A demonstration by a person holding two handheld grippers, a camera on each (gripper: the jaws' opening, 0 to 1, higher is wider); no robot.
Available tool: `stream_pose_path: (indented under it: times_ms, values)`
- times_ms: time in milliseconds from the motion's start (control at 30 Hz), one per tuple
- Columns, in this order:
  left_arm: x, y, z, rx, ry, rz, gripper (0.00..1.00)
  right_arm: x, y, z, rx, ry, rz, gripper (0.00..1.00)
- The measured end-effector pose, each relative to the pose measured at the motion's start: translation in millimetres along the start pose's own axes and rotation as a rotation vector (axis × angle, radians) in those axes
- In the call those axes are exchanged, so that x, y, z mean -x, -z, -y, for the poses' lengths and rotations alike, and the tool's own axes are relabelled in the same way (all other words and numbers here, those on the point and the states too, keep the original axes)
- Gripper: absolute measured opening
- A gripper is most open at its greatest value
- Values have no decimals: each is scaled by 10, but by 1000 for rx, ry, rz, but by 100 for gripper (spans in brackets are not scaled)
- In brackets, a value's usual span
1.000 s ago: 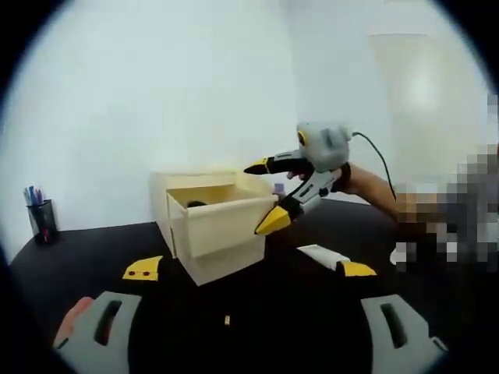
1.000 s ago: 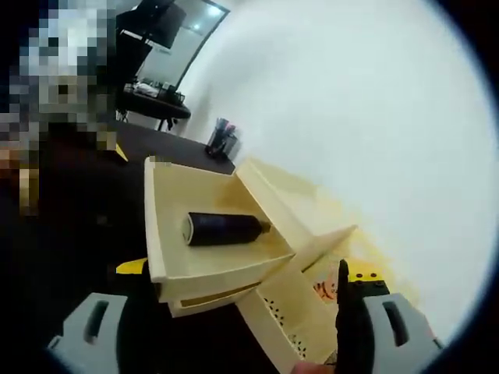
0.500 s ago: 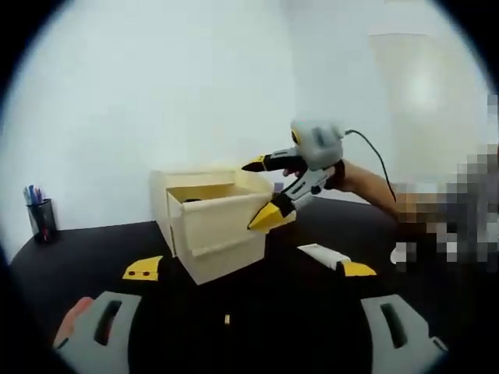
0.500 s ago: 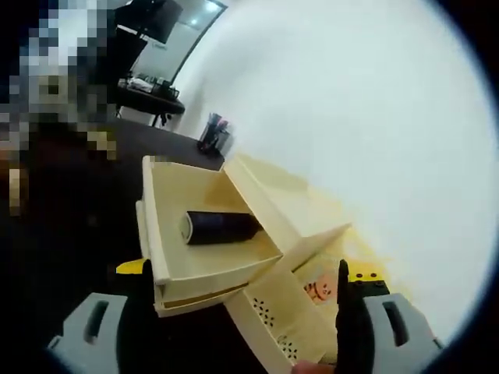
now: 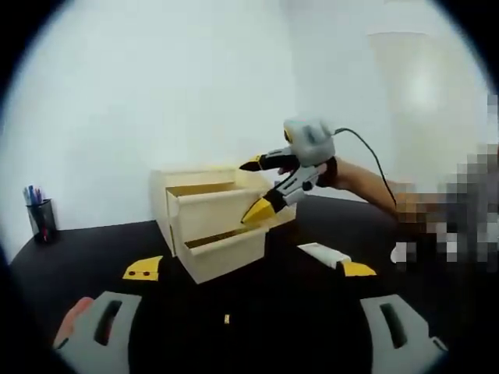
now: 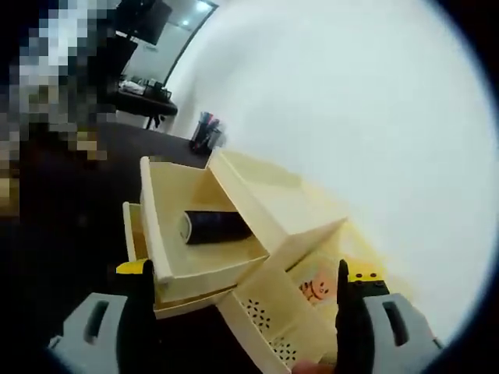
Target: Open the drawer, pick up the cosmetic bottles from the table one by one, place them into the drawer, release the gripper, close the drawer, and move the gripper away
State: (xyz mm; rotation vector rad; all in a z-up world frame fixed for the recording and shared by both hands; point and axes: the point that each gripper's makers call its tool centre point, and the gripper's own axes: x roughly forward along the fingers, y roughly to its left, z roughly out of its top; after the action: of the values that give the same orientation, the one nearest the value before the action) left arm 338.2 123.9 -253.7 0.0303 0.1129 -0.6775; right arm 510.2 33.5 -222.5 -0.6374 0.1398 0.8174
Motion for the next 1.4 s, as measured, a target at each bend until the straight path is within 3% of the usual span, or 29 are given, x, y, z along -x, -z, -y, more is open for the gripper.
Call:
stream_pose_path:
  times_ms: [767, 1400]
  values:
    - [-25, 34, 11, 1, 0, -10, 87, -141, 107, 138, -92, 11, -8, 90]
    - [-20, 51, -25, 4, -8, -17, 87, -271, 148, 375, -86, 95, -31, 88]
